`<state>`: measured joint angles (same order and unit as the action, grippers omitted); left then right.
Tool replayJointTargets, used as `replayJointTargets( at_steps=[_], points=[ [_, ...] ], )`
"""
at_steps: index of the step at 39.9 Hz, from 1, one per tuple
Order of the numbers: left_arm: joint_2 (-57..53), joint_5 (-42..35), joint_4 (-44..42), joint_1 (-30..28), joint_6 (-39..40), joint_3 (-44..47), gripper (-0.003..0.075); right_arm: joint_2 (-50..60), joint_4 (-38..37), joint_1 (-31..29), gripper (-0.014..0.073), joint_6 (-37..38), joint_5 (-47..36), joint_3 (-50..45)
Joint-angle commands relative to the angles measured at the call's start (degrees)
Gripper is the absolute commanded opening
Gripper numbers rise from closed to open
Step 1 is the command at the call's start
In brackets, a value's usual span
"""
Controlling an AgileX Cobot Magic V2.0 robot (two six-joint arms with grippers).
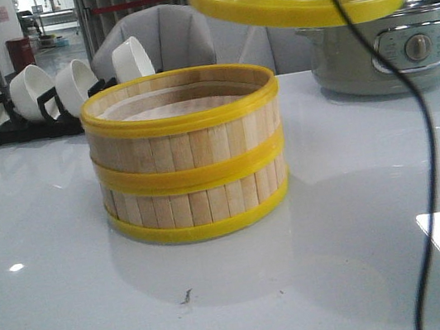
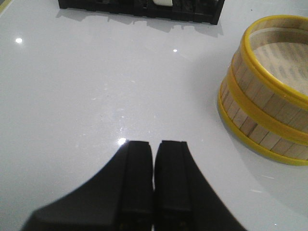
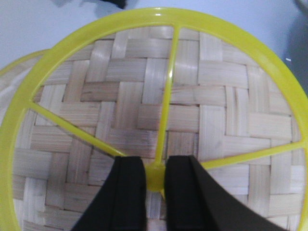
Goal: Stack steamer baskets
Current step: 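Lift the lid with the right gripper and carry it over the stack, then lower the lid onto the top basket and open the right gripper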
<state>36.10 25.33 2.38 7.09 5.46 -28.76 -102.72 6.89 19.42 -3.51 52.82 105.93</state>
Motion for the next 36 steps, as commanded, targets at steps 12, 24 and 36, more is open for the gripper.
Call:
replayJointTargets(
  at_steps=[12,24,36],
  points=[
    [-0.2,-4.5,0.2,0.4,0.2,-1.6,0.0094,-11.1,0.3,10.2,0.0029,-0.2,3.6,19.0],
    [-0.2,-4.5,0.2,0.4,0.2,-1.6,0.0094,-13.9,0.0,11.1,0.0029,-0.2,4.0,19.7],
    [-0.2,-4.5,0.2,0.4,0.2,-1.6,0.0094,-15.5,-0.1,11.1,0.0029,-0.2,4.2,19.7]
  ],
)
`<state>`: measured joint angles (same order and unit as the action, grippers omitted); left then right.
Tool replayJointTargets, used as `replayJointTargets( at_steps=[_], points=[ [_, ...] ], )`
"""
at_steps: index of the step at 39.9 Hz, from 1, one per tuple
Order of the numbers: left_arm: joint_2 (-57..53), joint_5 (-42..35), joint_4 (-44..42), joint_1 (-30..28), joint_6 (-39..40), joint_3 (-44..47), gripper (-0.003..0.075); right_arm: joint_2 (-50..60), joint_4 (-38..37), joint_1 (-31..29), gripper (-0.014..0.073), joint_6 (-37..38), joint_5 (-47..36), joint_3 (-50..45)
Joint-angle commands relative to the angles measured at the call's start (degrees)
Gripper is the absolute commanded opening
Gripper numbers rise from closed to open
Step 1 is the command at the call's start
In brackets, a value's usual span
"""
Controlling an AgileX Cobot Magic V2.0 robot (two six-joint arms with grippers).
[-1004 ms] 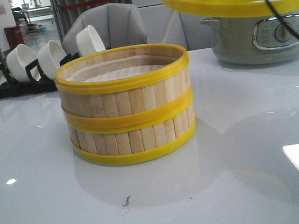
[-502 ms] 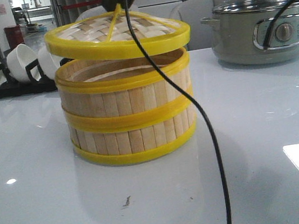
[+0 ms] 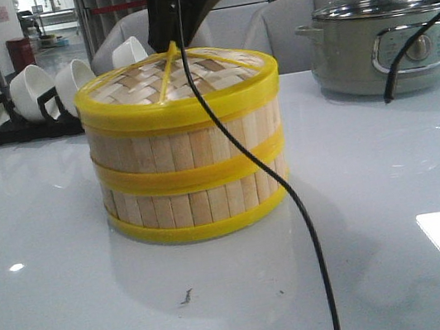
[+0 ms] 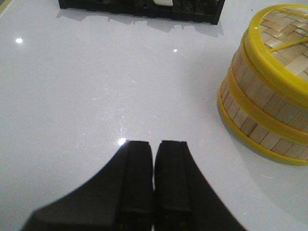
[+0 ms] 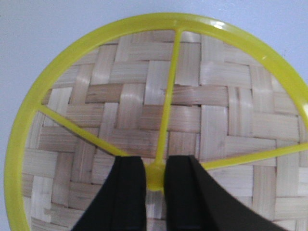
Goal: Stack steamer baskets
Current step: 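Lower the lid onto the top basket and open the right gripper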
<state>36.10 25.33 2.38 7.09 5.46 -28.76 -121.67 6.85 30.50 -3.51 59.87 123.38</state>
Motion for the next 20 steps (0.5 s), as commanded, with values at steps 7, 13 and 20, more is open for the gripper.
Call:
replayJointTargets(
  at_steps=[7,13,20],
  points=[
    [-0.2,-4.5,0.2,0.4,0.2,-1.6,0.0094,3.1,-0.1,0.0,0.003,-0.2,-2.9,2.2],
    [-0.2,-4.5,0.2,0.4,0.2,-1.6,0.0094,3.1,-0.1,0.1,0.0032,0.0,-2.7,2.4],
    [-0.2,-4.5,0.2,0.4,0.2,-1.6,0.0094,3.2,-0.1,0.1,0.0143,0.0,-2.5,3.3]
  ],
)
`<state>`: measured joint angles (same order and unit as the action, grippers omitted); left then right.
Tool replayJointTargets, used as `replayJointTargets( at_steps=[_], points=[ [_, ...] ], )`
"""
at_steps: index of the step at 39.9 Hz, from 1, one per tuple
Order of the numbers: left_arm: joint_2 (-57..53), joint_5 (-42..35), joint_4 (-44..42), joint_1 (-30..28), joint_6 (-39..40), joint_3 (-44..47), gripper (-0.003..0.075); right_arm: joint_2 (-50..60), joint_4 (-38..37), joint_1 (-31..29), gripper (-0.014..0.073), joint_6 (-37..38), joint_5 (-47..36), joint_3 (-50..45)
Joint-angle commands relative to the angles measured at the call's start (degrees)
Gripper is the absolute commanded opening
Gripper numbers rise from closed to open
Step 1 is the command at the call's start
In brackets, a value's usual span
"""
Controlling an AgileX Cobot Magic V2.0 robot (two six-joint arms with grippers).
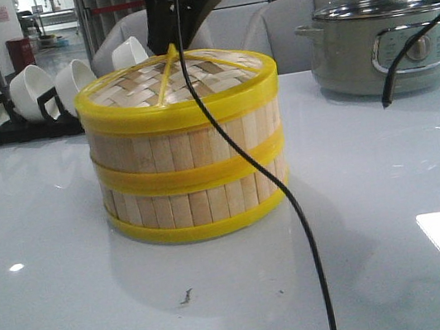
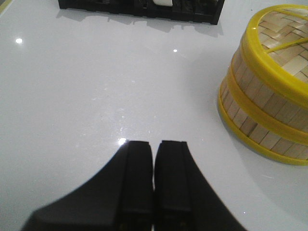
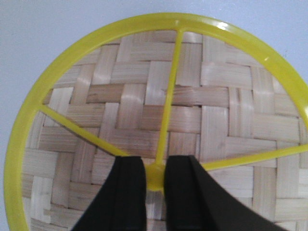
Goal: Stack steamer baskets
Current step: 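Lower the lid onto the top basket and open the right gripper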
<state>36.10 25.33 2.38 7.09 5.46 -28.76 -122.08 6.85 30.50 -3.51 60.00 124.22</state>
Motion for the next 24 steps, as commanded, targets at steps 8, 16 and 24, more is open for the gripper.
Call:
replayJointTargets(
  at_steps=[8,16,24],
  points=[
    [-0.2,-4.5,0.2,0.4,0.2,-1.6,0.0094,5.4,-1.7,0.1,0.0372,0.0,-5.0,2.9],
    [-0.2,-4.5,0.2,0.4,0.2,-1.6,0.0094,8.6,-4.2,0.0,0.037,0.0,-5.4,2.9],
    [-0.2,-4.5,0.2,0.4,0.2,-1.6,0.0094,12.2,-5.6,-2.0,0.0367,0.0,-4.4,2.2]
  ],
)
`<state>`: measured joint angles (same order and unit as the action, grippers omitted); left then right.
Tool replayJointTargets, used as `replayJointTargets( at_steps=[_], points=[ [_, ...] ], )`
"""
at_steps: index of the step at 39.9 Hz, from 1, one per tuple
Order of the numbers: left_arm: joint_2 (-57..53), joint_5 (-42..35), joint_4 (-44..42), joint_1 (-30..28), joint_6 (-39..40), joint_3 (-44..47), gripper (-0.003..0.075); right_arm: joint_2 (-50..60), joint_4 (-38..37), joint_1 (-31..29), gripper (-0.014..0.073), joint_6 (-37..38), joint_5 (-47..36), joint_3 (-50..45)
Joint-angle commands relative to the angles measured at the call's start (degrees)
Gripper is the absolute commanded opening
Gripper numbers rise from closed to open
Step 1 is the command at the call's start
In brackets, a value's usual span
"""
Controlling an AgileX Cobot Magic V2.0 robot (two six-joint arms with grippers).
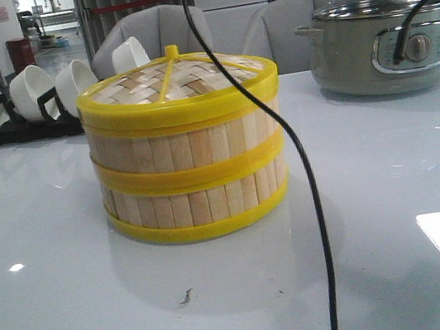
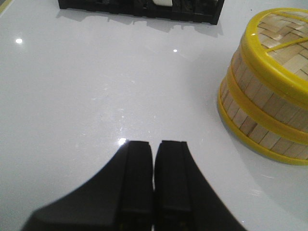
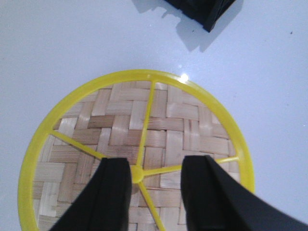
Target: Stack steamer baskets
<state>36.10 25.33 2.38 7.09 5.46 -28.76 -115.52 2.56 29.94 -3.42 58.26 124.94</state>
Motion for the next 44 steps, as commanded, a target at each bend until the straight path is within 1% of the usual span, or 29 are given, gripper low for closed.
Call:
replayJointTargets(
  at_steps=[1,6,10,16,24,29,32,37,44],
  points=[
    [-0.2,-4.5,0.2,0.4,0.2,-1.6,0.0094,6.2,-1.5,-1.8,0.0366,-0.1,-2.5,1.2],
    [-0.2,-4.5,0.2,0.4,0.2,-1.6,0.0094,10.9,-1.5,-5.0,0.0366,-0.1,-3.4,-2.7],
    [-0.2,-4.5,0.2,0.4,0.2,-1.6,0.0094,16.8,-1.5,-8.5,0.0366,-0.1,-7.1,-9.8],
    [-0.2,-4.5,0.2,0.4,0.2,-1.6,0.0094,28.2,-1.5,-14.2,0.0366,-0.1,-16.7,-26.0],
    [-0.2,-4.5,0.2,0.4,0.2,-1.6,0.0094,44.5,-1.4,-23.6,0.0366,-0.1,-31.5,-49.5],
    [-0.2,-4.5,0.2,0.4,0.2,-1.6,0.0094,55.0,-1.4,-29.8,0.0366,-0.1,-37.9,-63.2],
    [-0.2,-4.5,0.2,0.4,0.2,-1.6,0.0094,61.3,-1.4,-32.7,0.0366,-0.1,-40.2,-70.7],
    [-0.2,-4.5,0.2,0.4,0.2,-1.6,0.0094,70.9,-1.4,-35.3,0.0366,-0.1,-42.9,-81.7],
    [-0.2,-4.5,0.2,0.4,0.2,-1.6,0.0094,82.7,-1.4,-35.8,0.0366,-0.1,-43.7,-93.7]
  ],
)
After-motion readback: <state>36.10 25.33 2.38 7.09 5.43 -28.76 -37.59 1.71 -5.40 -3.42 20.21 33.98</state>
